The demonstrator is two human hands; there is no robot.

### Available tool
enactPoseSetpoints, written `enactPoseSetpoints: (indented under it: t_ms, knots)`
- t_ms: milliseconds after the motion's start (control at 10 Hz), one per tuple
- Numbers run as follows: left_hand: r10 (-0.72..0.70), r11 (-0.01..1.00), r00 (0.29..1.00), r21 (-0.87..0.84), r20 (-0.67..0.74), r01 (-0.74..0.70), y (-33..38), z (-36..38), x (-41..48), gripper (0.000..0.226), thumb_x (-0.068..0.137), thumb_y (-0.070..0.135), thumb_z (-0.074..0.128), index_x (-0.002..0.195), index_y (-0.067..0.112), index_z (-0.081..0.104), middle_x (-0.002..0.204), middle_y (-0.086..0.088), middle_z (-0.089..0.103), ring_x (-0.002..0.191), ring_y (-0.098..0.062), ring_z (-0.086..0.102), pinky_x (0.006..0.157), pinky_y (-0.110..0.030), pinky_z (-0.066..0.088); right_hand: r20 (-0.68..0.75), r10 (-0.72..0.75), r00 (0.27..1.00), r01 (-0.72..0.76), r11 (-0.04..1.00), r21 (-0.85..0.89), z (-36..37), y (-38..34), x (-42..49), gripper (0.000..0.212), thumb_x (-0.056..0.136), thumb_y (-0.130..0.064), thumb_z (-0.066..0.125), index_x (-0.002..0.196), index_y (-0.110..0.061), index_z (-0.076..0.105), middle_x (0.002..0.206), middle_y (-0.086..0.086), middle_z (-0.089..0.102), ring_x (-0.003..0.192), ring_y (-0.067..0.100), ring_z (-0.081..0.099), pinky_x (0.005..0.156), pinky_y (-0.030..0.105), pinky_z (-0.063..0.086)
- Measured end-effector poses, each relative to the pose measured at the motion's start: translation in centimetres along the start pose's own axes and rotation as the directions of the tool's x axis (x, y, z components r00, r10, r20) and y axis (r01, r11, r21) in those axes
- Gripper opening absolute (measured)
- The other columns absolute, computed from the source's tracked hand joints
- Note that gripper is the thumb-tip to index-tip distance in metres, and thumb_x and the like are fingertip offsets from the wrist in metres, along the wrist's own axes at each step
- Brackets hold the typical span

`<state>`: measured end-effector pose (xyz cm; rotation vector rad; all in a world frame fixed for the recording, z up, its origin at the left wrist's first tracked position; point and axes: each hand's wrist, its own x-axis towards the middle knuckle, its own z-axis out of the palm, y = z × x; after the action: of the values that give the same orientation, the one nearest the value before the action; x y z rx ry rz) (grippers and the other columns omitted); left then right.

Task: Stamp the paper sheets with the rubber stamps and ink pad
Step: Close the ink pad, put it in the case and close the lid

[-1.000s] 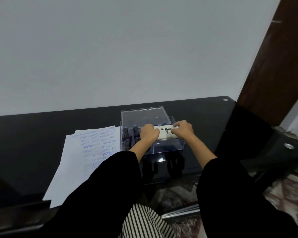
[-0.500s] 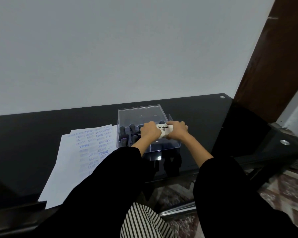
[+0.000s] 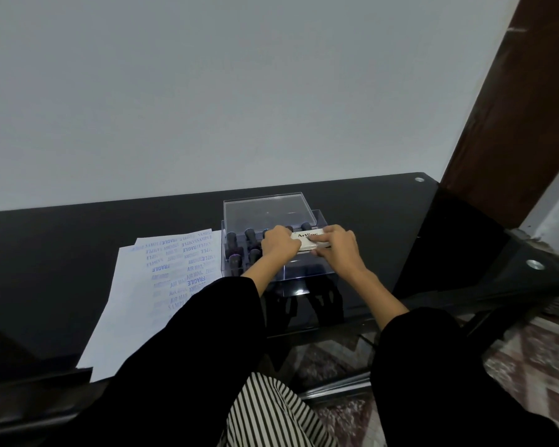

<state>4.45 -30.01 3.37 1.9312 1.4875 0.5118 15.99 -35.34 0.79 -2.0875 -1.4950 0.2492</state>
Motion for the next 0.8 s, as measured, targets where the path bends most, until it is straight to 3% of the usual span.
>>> enactPoseSetpoints:
  t_ms: [100,200,300,400,500,600,700,800]
  knots:
    - [0.0,1.0,1.0,-0.017,0.018,0.0,-0.1,0.0,-0.4,0.024,0.086,0.012,0.055,0.106,0.006,0.066,0.117,-0.017,0.063,0.111,-0.032,0.056,0.09,-0.034,0.045,-0.037,0.01,0.999,-0.006,0.992,0.123,0.3,0.2,-0.7,0.025,0.088,-0.003,0.058,0.112,-0.003,0.066,0.127,0.018,0.054,0.103,0.009,0.053,0.086,0.006,0.034]
    - [0.005,0.999,1.0,-0.043,0.023,-0.004,-0.3,0.2,-0.6,0.012,0.085,0.016,0.059,0.073,0.017,0.061,0.102,-0.012,0.065,0.106,-0.031,0.058,0.086,-0.034,0.046,-0.083,0.022,0.996,0.005,0.95,0.313,0.7,-0.4,-1.1,0.03,0.09,0.008,0.048,0.119,0.015,0.053,0.128,0.03,0.05,0.066,-0.02,0.051,0.06,-0.008,0.033]
    - [0.021,0.997,0.999,-0.077,0.031,-0.018,-0.5,0.3,-0.6,0.015,0.084,0.02,0.065,0.07,0.015,0.064,0.094,-0.011,0.063,0.107,-0.029,0.058,0.086,-0.035,0.047,-0.183,-0.041,0.982,0.089,0.959,0.268,0.4,-1.0,-1.5,0.03,0.09,0.011,0.045,0.118,0.019,0.051,0.125,0.034,0.051,0.057,-0.03,0.046,0.055,-0.007,0.033]
    - [0.041,0.998,0.999,-0.052,0.036,-0.039,-0.8,0.6,-0.6,0.034,0.081,0.019,0.07,0.113,0.005,0.066,0.116,-0.013,0.065,0.11,-0.028,0.058,0.092,-0.034,0.045,-0.217,-0.021,0.976,0.078,0.962,0.26,1.2,-0.3,-1.5,0.029,0.091,0.007,0.045,0.117,0.016,0.055,0.124,0.03,0.054,0.06,-0.029,0.047,0.057,-0.008,0.032]
    - [0.114,0.993,0.993,0.018,0.023,-0.115,-1.2,0.8,-0.5,0.033,0.083,0.015,0.068,0.116,0.008,0.065,0.12,-0.011,0.064,0.11,-0.026,0.059,0.093,-0.032,0.045,-0.175,0.052,0.983,-0.004,0.965,0.263,2.1,0.6,-1.2,0.028,0.091,-0.004,0.052,0.116,-0.001,0.063,0.12,0.015,0.059,0.092,-0.006,0.051,0.067,-0.005,0.034]
    - [0.218,0.968,0.976,0.121,0.015,-0.218,-1.6,0.9,-0.4,0.028,0.086,0.013,0.062,0.114,0.009,0.066,0.114,-0.013,0.066,0.105,-0.028,0.059,0.089,-0.032,0.045,-0.143,-0.033,0.989,0.042,0.997,0.06,2.1,0.9,-0.9,0.024,0.09,-0.006,0.055,0.109,-0.006,0.069,0.113,0.008,0.064,0.105,0.025,0.049,0.088,0.025,0.047]
    - [0.316,0.905,0.946,0.279,0.065,-0.321,-1.6,0.9,-0.4,0.028,0.091,0.015,0.056,0.116,0.006,0.064,0.111,-0.018,0.064,0.103,-0.033,0.059,0.088,-0.038,0.045,-0.146,-0.089,0.985,0.092,0.996,0.018,1.6,0.8,-0.8,0.024,0.09,-0.007,0.053,0.109,-0.003,0.068,0.111,0.015,0.064,0.093,0.017,0.054,0.081,0.026,0.05]
    - [0.391,0.806,0.912,0.432,0.123,-0.404,-2.1,1.0,0.1,0.03,0.094,0.017,0.052,0.121,0.009,0.06,0.115,-0.016,0.06,0.106,-0.032,0.056,0.087,-0.039,0.043,-0.094,-0.155,0.983,0.134,0.971,-0.198,1.3,0.7,-0.8,0.023,0.091,-0.014,0.055,0.11,-0.014,0.068,0.109,0.008,0.064,0.091,0.022,0.046,0.079,0.033,0.048]
